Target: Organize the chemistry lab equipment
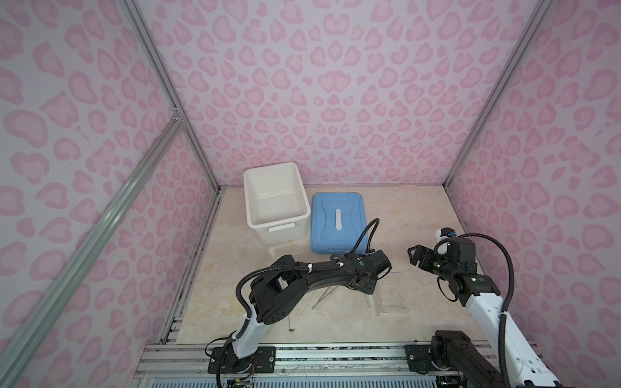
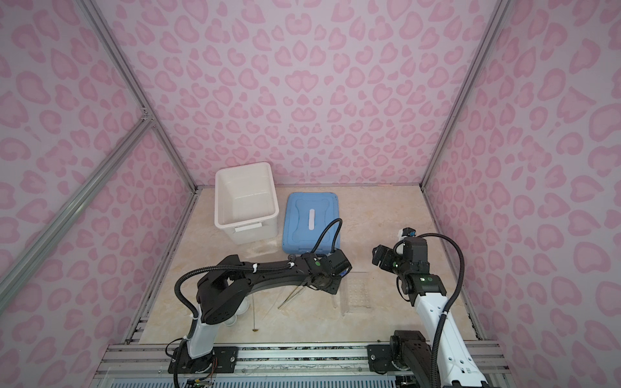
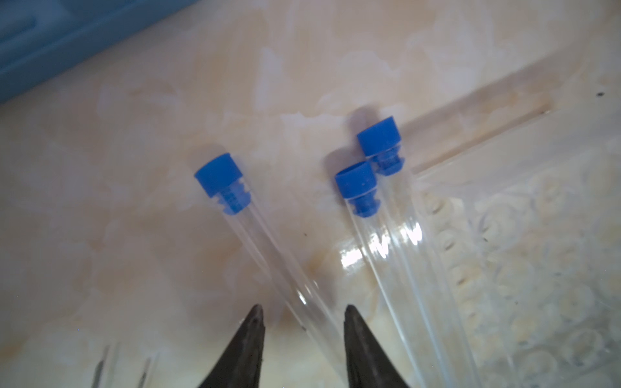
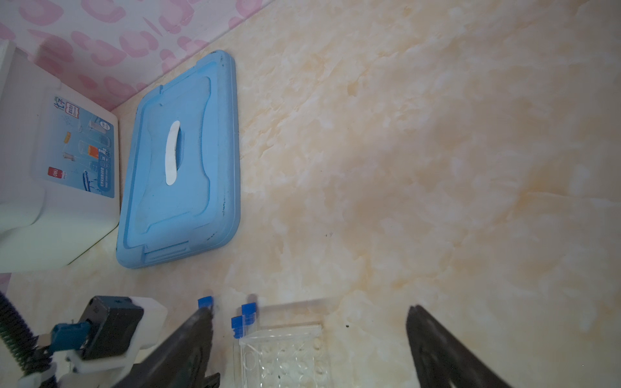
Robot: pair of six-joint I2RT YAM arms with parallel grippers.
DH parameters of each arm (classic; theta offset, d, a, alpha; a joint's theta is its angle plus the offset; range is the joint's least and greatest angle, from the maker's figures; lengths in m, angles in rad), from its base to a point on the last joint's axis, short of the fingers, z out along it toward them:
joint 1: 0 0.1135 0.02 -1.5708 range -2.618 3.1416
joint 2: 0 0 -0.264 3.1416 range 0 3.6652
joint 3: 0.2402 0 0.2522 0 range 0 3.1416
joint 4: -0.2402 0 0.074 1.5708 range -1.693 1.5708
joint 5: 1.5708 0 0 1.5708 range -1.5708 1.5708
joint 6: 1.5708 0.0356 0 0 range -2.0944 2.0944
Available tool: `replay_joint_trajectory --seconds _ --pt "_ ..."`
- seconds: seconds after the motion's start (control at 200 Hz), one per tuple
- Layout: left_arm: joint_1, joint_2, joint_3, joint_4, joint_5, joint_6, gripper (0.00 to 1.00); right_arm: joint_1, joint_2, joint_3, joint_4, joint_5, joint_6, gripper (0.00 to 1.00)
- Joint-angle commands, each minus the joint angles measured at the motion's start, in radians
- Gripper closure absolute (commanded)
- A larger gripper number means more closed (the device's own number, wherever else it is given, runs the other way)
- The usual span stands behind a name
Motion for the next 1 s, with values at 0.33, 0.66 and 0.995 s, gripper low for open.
replay_joint_trajectory --seconds 0.33,0.66,0.995 --pt "-0.022 -0.02 -0.02 -0.092 0.07 0.043 0.71 0.0 -0.006 -0.02 0.022 0.01 -0.003 0.09" --pt "-0.022 -0.016 -0.031 -0.111 0.042 0.02 0.79 0.002 -0.013 -0.012 0.014 -0.015 0.002 0.09" --pt "-0.007 -0.056 -0.07 -0.033 0.055 0.032 0.88 0.003 -0.016 -0.025 0.037 -0.069 0.005 0.09"
